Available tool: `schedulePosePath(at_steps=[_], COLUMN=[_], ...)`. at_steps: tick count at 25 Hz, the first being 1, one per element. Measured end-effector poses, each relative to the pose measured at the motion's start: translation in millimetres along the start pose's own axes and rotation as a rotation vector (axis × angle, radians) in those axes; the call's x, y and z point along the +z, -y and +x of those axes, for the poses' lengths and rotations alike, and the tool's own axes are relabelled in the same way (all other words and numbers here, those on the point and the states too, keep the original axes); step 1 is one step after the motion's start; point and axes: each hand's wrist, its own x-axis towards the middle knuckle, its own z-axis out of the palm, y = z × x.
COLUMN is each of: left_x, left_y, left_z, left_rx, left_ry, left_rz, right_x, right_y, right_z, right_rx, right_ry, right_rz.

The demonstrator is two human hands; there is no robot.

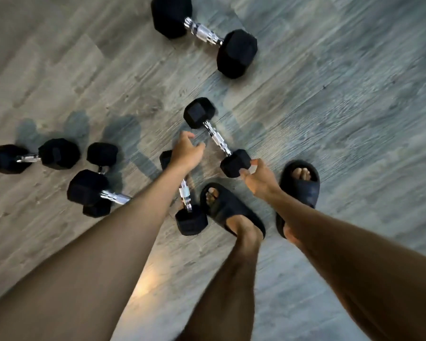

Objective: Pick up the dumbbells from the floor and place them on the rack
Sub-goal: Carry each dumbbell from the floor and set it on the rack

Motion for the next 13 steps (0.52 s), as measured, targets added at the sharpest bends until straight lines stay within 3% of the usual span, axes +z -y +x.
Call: schedulePosePath(at_steps=[5, 9, 13], left_x=[22, 29, 30], left_y=[-7, -15, -18], left_z=[86, 128, 152], left_rx=[0.022, 0.021, 0.063], left_ry=[-0.144, -0.281, -0.185], left_rz=[-0.034, -0.148, -0.015], right_x=[33, 53, 62], right_y=[-7, -2, -1], right_z=[63, 94, 110], right_rx=[0.364, 0.496, 0.55], right_ry=[-0.028, 0.039, 0.01], right_rz=[0.659, 1.052, 1.249])
